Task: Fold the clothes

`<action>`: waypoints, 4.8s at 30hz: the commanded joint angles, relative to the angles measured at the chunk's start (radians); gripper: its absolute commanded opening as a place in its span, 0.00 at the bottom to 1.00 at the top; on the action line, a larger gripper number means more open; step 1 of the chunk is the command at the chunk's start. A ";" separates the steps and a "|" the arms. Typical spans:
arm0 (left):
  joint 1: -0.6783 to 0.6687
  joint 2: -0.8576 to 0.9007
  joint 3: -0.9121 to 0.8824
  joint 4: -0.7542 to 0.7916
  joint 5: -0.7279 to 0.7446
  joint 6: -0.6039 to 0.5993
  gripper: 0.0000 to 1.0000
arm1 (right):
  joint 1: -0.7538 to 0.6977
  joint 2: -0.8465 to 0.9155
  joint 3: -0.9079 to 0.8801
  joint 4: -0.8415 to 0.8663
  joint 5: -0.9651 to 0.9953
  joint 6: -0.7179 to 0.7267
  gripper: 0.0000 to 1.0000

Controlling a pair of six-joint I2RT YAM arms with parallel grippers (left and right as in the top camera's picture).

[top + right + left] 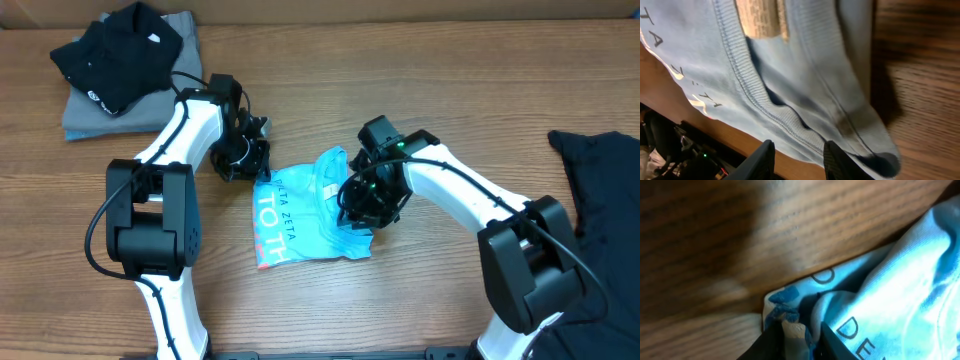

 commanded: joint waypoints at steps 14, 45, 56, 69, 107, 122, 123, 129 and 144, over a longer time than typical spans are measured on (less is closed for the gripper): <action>-0.039 -0.027 0.355 -0.301 0.039 0.269 0.20 | -0.034 -0.428 0.016 0.087 0.133 0.020 0.47; -0.032 -0.027 -0.146 0.117 -0.223 -0.368 0.08 | -0.173 -0.534 0.016 -0.036 0.201 0.141 0.57; 0.005 -0.034 -0.031 -0.042 0.044 -0.221 0.11 | -0.005 -0.173 0.016 0.128 0.034 0.254 0.47; -0.028 -0.110 0.237 -0.247 -0.098 -0.180 0.23 | 0.085 0.089 0.016 0.275 0.035 0.499 0.69; -0.084 -0.105 0.087 0.113 -0.069 0.048 0.04 | -0.083 -0.036 0.044 0.162 -0.108 0.169 0.11; -0.087 -0.055 -0.051 0.419 -0.007 0.055 0.04 | 0.005 -0.034 -0.224 0.340 -0.012 0.485 0.12; -0.087 -0.042 -0.051 0.452 -0.002 0.029 0.05 | 0.005 -0.034 -0.226 0.336 -0.014 0.485 0.13; -0.080 0.000 -0.041 0.612 0.047 -0.107 0.07 | 0.005 -0.034 -0.226 0.332 -0.027 0.472 0.13; 0.058 -0.080 0.491 -0.182 0.037 0.018 0.36 | -0.002 -0.183 -0.071 0.262 0.054 0.239 0.13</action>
